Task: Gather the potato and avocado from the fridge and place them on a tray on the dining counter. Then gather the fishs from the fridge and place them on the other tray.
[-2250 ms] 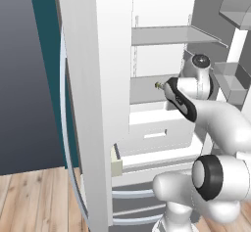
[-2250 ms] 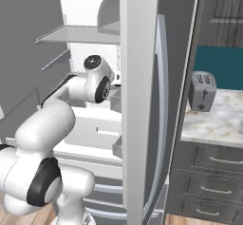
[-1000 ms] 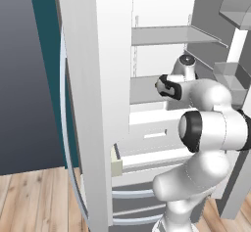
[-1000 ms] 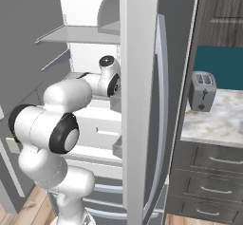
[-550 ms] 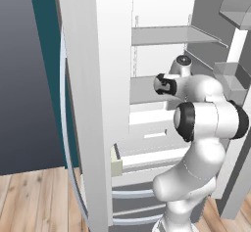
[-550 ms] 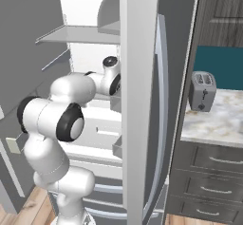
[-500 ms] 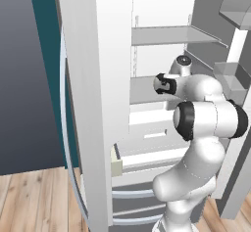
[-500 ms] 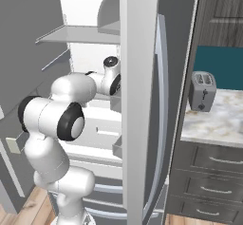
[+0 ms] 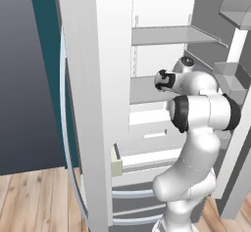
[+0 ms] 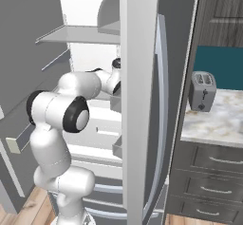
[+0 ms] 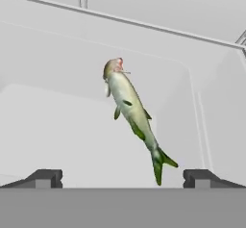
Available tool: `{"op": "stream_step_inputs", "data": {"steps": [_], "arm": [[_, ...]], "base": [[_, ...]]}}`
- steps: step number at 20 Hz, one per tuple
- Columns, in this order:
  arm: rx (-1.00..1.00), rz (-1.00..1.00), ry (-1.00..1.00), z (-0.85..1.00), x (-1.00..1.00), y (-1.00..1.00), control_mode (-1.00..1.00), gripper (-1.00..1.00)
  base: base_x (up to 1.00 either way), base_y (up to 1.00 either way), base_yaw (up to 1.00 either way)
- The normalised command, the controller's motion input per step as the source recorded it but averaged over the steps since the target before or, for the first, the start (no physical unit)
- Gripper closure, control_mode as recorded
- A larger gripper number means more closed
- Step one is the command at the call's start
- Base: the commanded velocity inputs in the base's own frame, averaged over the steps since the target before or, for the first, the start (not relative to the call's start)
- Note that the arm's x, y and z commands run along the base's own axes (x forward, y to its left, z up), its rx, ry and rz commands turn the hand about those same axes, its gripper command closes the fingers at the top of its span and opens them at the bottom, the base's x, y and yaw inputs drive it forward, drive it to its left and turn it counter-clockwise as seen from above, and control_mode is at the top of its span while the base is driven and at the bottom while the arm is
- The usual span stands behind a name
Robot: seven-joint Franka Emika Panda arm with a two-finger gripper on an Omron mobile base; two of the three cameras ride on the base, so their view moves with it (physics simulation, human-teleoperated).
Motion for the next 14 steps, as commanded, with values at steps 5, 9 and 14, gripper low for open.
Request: {"op": "stream_step_inputs", "data": {"steps": [5, 9, 14], "arm": [[0.00, 0.07, 0.00, -0.13, 0.32, -0.12, -1.00, -1.00], [0.00, 0.05, 0.00, -0.12, 0.33, -0.02, -1.00, -1.00], [0.00, 0.03, 0.02, -0.17, 0.38, 0.00, -1.00, -1.00]], "base": [[0.00, 0.00, 0.00], [0.00, 0.00, 0.00], [0.00, 0.00, 0.00]]}}
